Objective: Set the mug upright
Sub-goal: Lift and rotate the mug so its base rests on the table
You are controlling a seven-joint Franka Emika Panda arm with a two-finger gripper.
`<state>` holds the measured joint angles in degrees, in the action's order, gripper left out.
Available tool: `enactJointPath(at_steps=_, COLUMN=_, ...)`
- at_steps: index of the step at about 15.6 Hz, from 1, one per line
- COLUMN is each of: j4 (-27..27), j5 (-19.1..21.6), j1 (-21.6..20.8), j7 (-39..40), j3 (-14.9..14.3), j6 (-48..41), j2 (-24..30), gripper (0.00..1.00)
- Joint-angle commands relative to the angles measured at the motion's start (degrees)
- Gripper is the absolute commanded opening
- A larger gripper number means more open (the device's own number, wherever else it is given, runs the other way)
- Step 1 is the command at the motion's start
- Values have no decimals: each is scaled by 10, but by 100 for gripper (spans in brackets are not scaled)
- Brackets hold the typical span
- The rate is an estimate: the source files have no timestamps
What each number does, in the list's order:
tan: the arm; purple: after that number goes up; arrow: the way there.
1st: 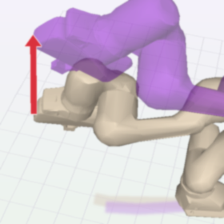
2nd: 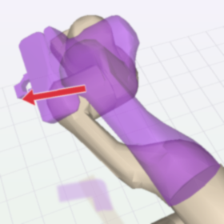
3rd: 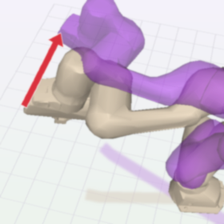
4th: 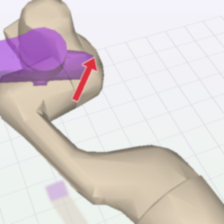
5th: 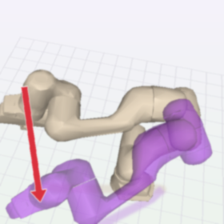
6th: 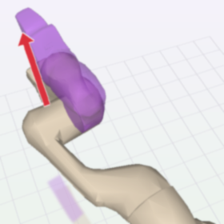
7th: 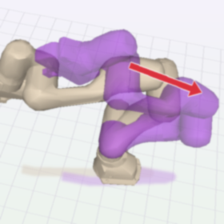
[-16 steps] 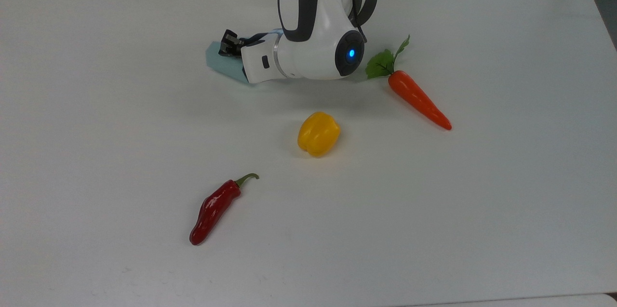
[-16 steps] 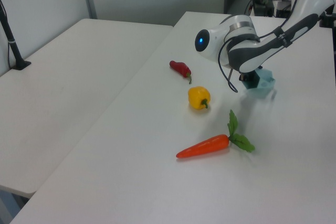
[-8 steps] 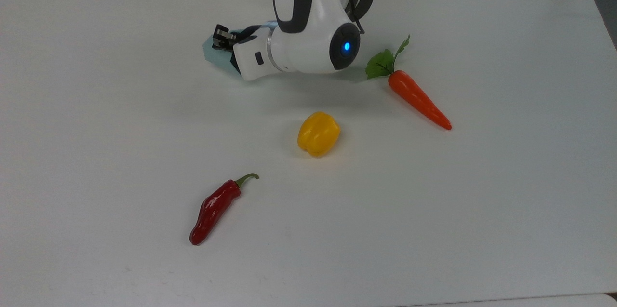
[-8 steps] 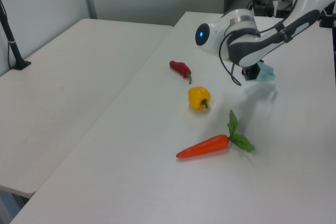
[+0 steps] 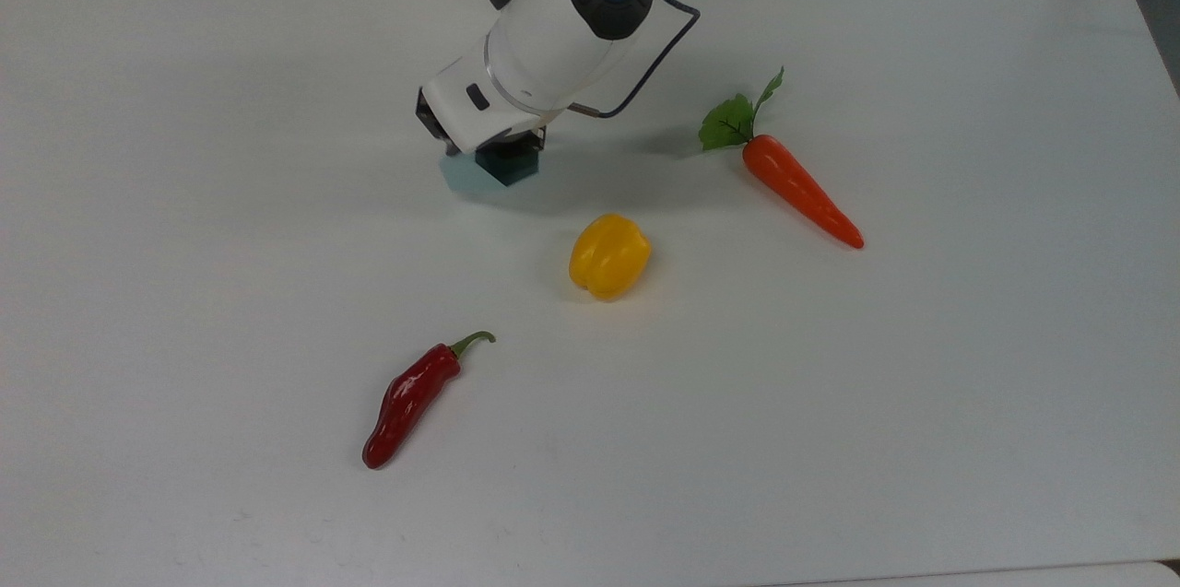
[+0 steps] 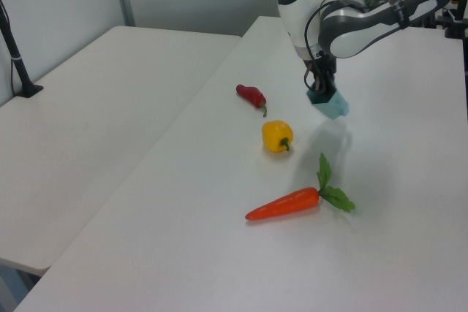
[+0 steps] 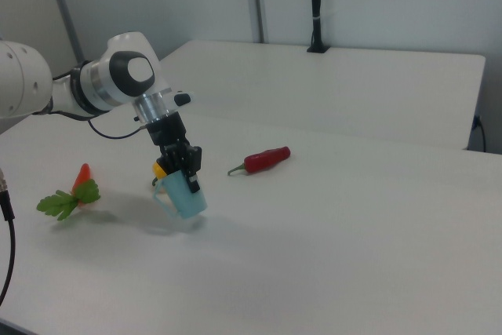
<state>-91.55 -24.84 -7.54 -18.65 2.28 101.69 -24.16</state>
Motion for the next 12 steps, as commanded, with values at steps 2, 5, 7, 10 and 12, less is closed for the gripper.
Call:
enactJointPath(at_steps=2, j4=-36, j5=120, j1=31, j7=154, j3=-1, j6=68, j2=24, gripper=4)
enactJointPath(at_steps=5, j4=-50, j5=157, j1=45, j7=254, j3=-2, j6=70, j2=27, gripper=9)
enactJointPath(at_steps=7, j4=-52, j5=157, j1=46, j7=284, j3=-3, j6=71, j2=26, gripper=26)
enactJointPath(at_steps=10, j4=-50, j5=152, j1=49, j7=290, j3=-3, j6=69, j2=28, gripper=99)
enactJointPath(at_steps=12, j4=-49, j5=148, j1=49, j7=290, j3=-5, j6=63, j2=39, gripper=100)
